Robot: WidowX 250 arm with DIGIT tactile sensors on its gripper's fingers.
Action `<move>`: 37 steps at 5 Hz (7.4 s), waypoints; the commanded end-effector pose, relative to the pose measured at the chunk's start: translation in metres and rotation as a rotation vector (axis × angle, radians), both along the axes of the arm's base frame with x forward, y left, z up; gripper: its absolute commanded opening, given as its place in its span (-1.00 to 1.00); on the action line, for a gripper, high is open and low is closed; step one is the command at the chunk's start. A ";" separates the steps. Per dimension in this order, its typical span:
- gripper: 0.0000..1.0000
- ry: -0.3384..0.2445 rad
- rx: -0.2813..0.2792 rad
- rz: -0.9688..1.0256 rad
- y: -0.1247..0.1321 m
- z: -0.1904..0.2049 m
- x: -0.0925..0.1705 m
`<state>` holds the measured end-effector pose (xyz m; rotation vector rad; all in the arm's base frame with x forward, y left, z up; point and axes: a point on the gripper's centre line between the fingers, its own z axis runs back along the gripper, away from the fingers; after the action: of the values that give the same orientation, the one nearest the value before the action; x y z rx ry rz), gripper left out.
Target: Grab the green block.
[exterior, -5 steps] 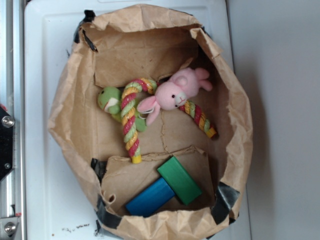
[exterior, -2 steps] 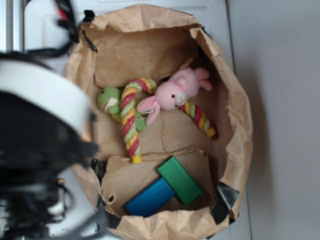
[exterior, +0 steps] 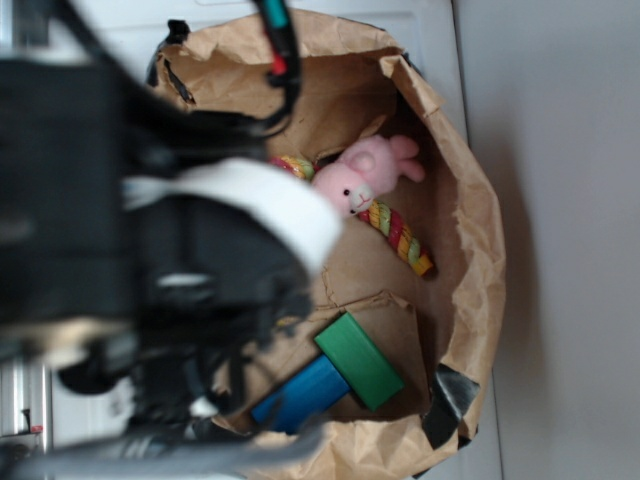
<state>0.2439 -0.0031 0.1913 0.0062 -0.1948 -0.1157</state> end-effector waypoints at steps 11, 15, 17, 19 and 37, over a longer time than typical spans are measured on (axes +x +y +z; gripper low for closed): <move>1.00 -0.109 0.108 -0.035 0.000 -0.088 0.074; 1.00 -0.169 0.049 -0.139 -0.038 -0.097 0.069; 1.00 -0.194 -0.009 -0.165 -0.060 -0.096 0.068; 1.00 -0.198 -0.027 -0.192 -0.078 -0.106 0.073; -1.00 -0.211 -0.061 -0.049 0.014 -0.015 0.086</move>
<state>0.3261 0.0050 0.1460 -0.0687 -0.3148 -0.1626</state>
